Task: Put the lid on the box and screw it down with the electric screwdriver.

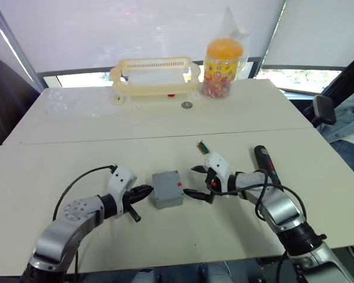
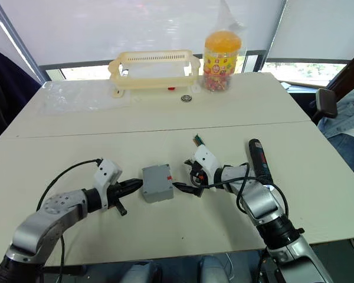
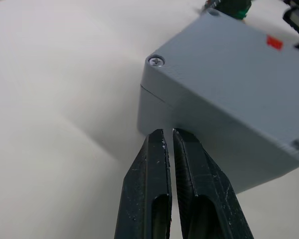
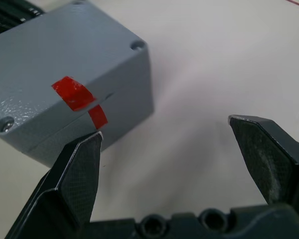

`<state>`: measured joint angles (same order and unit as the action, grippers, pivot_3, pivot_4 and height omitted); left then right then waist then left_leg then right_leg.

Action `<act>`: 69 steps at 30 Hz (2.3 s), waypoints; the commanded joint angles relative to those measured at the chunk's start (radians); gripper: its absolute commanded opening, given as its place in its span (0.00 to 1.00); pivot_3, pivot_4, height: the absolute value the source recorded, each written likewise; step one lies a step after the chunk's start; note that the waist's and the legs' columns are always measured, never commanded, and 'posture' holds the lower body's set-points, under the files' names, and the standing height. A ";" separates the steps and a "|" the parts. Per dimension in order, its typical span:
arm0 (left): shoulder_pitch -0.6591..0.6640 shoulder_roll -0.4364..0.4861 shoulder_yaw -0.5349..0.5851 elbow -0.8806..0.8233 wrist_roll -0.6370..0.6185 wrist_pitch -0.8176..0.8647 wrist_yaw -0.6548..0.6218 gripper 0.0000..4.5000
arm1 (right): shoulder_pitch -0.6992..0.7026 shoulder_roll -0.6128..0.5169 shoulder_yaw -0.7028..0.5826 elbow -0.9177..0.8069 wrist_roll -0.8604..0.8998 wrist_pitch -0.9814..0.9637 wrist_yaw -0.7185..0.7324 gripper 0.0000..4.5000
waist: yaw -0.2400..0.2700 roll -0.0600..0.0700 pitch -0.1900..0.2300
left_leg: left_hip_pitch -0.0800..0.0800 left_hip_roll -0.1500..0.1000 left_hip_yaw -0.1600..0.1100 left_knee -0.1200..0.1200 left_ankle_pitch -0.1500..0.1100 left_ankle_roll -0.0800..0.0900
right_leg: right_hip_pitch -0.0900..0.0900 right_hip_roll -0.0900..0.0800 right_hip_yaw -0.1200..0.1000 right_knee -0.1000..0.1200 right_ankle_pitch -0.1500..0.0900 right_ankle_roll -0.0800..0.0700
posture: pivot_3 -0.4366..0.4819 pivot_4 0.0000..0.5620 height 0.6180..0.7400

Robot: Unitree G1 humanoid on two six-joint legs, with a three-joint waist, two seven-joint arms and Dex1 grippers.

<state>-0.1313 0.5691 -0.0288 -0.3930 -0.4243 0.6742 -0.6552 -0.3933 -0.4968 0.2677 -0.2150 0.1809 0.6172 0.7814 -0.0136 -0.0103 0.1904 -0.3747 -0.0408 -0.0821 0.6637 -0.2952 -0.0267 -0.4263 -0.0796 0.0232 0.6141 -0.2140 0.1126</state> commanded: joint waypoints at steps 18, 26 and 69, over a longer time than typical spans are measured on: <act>-0.001 0.015 -0.038 -0.042 -0.032 0.002 -0.101 0.06 | 0.015 0.028 -0.029 -0.103 0.015 0.056 -0.075 0.99 | 0.000 0.000 0.000 | 0.000 0.000 0.000 0.000 0.000 0.000 | 0.000 0.000 0.000 0.000 0.000 0.000 | 0.48 0.27 1.00; 0.002 0.095 0.066 -0.055 -0.052 0.032 -0.132 0.06 | 0.011 -0.030 -0.131 -0.166 0.083 0.122 -0.043 0.99 | 0.000 0.000 0.000 | 0.000 0.000 0.000 0.000 0.000 0.000 | 0.000 0.000 0.000 0.000 0.000 0.000 | 0.48 0.27 1.00; -0.154 0.377 0.246 -0.172 -0.344 0.283 -0.105 0.81 | -0.574 0.218 -0.228 1.044 -0.053 -0.387 -0.198 1.00 | -0.021 0.000 0.001 | -0.001 0.000 0.001 -0.001 0.001 -0.001 | -0.002 0.000 0.001 0.001 0.000 0.000 | 0.48 0.27 1.00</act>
<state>-0.2812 0.9469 0.1890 -0.5355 -0.7661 0.9735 -0.7646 -0.9292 -0.2845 0.0634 0.8333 0.1311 0.2585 0.5907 -0.0349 -0.0099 0.1913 -0.3753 -0.0409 -0.0813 0.6623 -0.2946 -0.0276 -0.4283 -0.0794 0.0244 0.6155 -0.2138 0.1129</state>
